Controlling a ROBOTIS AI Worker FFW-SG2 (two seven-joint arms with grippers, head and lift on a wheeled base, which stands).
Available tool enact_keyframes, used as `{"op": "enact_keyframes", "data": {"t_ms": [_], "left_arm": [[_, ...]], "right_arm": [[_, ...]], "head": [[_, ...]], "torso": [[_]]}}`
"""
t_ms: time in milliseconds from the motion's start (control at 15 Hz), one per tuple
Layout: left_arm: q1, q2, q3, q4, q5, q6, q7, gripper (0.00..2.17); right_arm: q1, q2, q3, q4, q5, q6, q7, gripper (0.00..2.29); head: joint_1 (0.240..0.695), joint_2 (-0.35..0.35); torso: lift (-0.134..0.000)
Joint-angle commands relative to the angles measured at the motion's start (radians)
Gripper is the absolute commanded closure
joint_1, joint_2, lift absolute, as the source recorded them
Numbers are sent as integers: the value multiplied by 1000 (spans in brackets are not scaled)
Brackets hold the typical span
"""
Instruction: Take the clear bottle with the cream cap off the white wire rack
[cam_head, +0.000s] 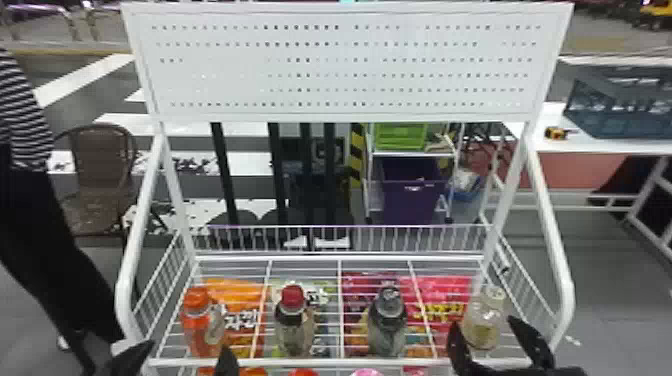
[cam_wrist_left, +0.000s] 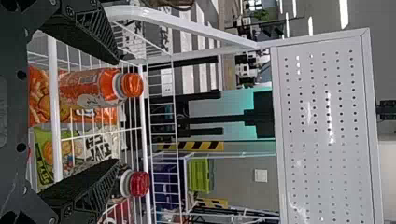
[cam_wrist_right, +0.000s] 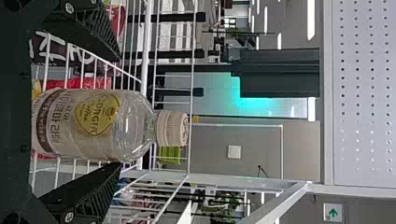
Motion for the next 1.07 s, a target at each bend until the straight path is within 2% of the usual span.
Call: {"op": "enact_keyframes", "data": {"t_ms": [0, 67, 267, 400, 467, 667, 1000], "left_arm": [[-4, 3, 0, 6, 1, 0, 1, 144], [-4, 4, 0, 9, 1, 0, 1, 144], [5, 6, 1, 9, 1, -3, 1, 144], [10, 7, 0, 6, 1, -3, 1, 144], [11, 7, 0, 4, 1, -3, 1, 144], [14, 7, -3, -5, 1, -6, 1, 144], [22, 10, -3, -19, 1, -15, 1, 144]], "right_arm": [[-47, 1, 0, 39, 15, 16, 0, 97], [-69, 1, 0, 57, 18, 28, 0, 120], [-98, 1, 5, 70, 28, 59, -4, 633], [-98, 1, 21, 56, 30, 90, -44, 1521], [-92, 1, 21, 47, 30, 93, -49, 1686], [-23, 1, 18, -88, 24, 160, -49, 1686], [232, -18, 2, -521, -14, 347, -41, 1683]], "head": [[499, 0], [499, 0], [499, 0], [499, 0], [499, 0], [499, 0], [499, 0]], "torso": [[0], [0], [0], [0], [0], [0], [0]]}}
